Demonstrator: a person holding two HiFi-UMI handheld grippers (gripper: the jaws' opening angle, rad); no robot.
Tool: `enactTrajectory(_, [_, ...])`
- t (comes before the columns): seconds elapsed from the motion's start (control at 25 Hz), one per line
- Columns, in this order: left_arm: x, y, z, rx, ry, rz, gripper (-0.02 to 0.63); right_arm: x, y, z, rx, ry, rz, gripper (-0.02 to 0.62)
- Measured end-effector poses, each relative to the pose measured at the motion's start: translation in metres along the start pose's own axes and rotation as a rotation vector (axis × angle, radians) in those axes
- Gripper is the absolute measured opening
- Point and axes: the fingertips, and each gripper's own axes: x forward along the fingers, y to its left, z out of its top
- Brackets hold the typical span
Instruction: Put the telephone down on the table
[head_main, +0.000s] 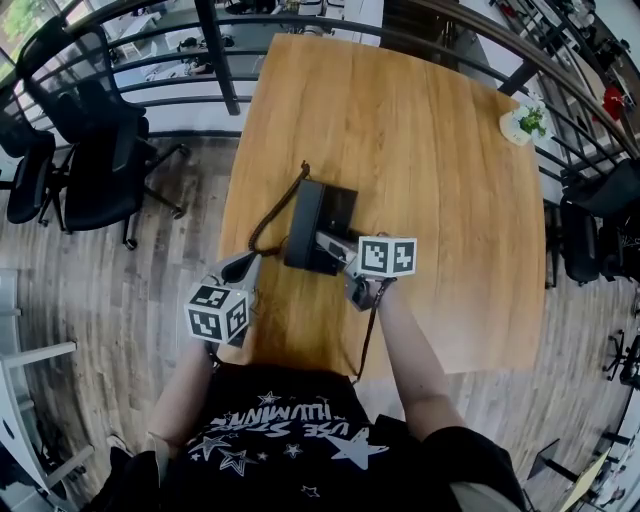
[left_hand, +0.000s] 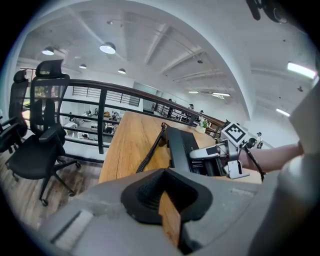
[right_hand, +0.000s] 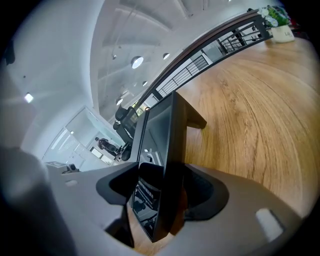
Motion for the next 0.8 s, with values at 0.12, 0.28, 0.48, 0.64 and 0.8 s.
enactTrajectory(0.12, [-0.005,0.003,0.003,0.002,-0.008,-0.004,0.002,-0.007,0.0,0.001,0.0,-0.025,-0.044,0.268])
enactTrajectory(0.28, [-0.009,0.0,0.004,0.012,-0.011,-0.036,0.002,-0.022,0.004,-0.002,-0.001,-0.052,-0.082,0.256])
enactTrajectory(0.48, [-0.012,-0.005,0.005,0.037,-0.008,-0.095,0.002,-0.042,0.017,-0.007,-0.039,-0.102,-0.153,0.223])
enactTrajectory(0.64, [-0.017,-0.013,0.009,0.052,0.004,-0.151,0.002,-0.059,0.03,-0.009,-0.03,-0.143,-0.196,0.207])
enactTrajectory(0.8, [-0.034,-0.013,0.01,0.078,0.007,-0.192,0.002,-0.067,0.051,-0.013,-0.028,-0.187,-0.221,0.199])
